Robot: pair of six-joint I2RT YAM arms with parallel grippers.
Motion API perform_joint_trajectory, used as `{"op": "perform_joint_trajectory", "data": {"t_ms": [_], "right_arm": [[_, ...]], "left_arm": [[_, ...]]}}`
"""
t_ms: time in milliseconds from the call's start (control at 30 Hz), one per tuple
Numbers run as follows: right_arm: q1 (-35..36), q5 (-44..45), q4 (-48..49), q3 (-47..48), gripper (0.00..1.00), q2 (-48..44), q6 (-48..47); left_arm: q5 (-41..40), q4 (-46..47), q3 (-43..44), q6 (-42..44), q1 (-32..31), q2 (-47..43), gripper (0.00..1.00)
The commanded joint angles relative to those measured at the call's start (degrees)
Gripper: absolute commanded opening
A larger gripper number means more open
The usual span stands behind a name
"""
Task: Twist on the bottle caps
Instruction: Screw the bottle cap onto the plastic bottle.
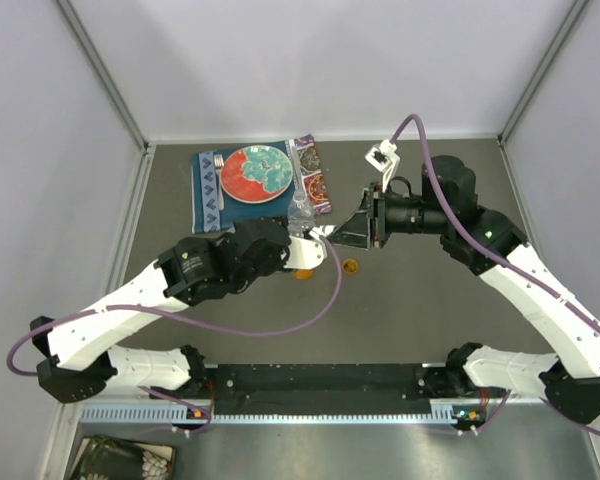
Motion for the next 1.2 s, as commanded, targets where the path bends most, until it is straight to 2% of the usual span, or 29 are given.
{"op": "perform_joint_trajectory", "data": {"t_ms": [0,500,600,633,767,967,1167], "right_arm": [[1.7,-0.1,-3.1,-0.4,0.12,0.9,4.3],[0.1,2.0,-2.8,-3.2,0.10,0.6,8.0],[0.1,2.5,-1.1,-4.8,0.09,0.5,10.6],[0.2,2.2,1.9,-6.1,0.09,0.4,13.3],[0.2,2.0,8.3,-9.4,0.08,0.0,19.8],[0.1,-0.2,13.9,-12.1,0.08,0.3,26.1],[0.1,-2.7,14.0,-11.6,0.10,1.1,27.9]], "left_arm": [[-3.1,12.0,0.7,-3.5,0.3,-1.9,0.52],[-0.5,11.2,4.3,-3.7,0.3,-4.7,0.53],[-0.1,10.8,5.3,-3.8,0.3,-4.4,0.52],[-0.1,10.8,5.3,-3.7,0.2,-4.3,0.48],[-4.4,14.1,2.3,-0.7,0.2,-4.3,0.44],[-9.9,21.0,-1.3,3.2,0.2,-4.5,0.44],[-11.3,22.9,-2.1,4.5,0.1,-4.4,0.44]]}}
